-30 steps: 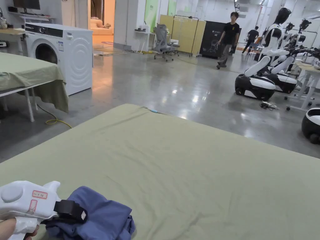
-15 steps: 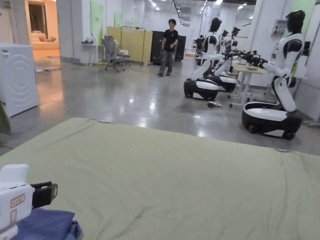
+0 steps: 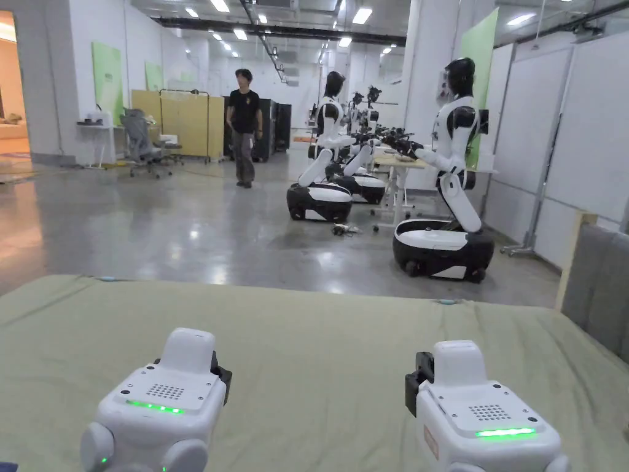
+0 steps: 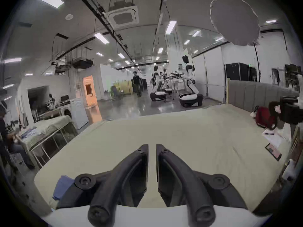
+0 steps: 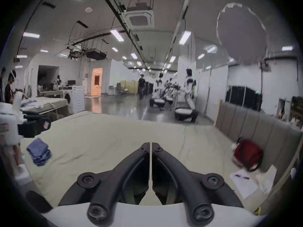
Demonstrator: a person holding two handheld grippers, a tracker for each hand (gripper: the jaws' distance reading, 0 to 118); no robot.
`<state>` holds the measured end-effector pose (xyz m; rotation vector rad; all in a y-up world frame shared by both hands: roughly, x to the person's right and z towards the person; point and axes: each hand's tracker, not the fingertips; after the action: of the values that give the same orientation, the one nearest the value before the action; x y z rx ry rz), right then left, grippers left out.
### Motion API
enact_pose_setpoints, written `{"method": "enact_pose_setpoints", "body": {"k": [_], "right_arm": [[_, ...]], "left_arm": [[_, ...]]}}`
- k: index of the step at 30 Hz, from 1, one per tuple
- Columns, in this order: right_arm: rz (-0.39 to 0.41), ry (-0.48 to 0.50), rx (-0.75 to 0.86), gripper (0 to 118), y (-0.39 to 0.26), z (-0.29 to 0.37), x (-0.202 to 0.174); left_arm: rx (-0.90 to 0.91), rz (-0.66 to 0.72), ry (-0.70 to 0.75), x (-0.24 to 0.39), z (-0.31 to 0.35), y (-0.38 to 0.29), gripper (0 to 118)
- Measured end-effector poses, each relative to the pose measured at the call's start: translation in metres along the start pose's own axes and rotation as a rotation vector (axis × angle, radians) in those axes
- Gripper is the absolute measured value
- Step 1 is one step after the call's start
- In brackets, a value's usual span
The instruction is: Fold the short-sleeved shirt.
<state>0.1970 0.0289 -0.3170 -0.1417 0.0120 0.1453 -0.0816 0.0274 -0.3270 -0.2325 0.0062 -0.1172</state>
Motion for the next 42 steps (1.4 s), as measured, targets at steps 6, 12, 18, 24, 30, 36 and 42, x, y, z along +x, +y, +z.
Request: {"method": "enact_pose_setpoints", "body": {"k": [6,12,18,24,30,36,42], "right_arm": [[-0.048,0.005,-0.008,7,0.008,0.019,0.013],[-0.123,0.043,0.015,7,0.016,0.025,0.016],[-0.142,0.039,0.021,13,0.013,0.024,0.013],[-0.121,0.035,0.029,38,0.016,0.026,0.004],[-0.115,0.058,0.035,85,0.023,0.027,-0.001],[-0.233,0.125,0.011,85,0.032,0.027,0.002],[-0.192,0.020,-0.051,85,0.045,0.025,-0.010]], "left_arm": [[0.133,-0.024,-0.010,0.018,0.046,0.032,9],[0.152,0.039,-0.038,0.005,0.053,0.041,9],[0.134,0.037,-0.022,-0.001,0.052,0.032,21],[0.130,0.046,-0.024,-0.007,0.050,0.028,77],[0.134,0.039,-0.030,-0.008,0.050,0.028,118],[0.144,0.053,-0.031,-0.012,0.052,0.029,118],[0.142,0.059,-0.026,-0.016,0.052,0.028,118]]}}
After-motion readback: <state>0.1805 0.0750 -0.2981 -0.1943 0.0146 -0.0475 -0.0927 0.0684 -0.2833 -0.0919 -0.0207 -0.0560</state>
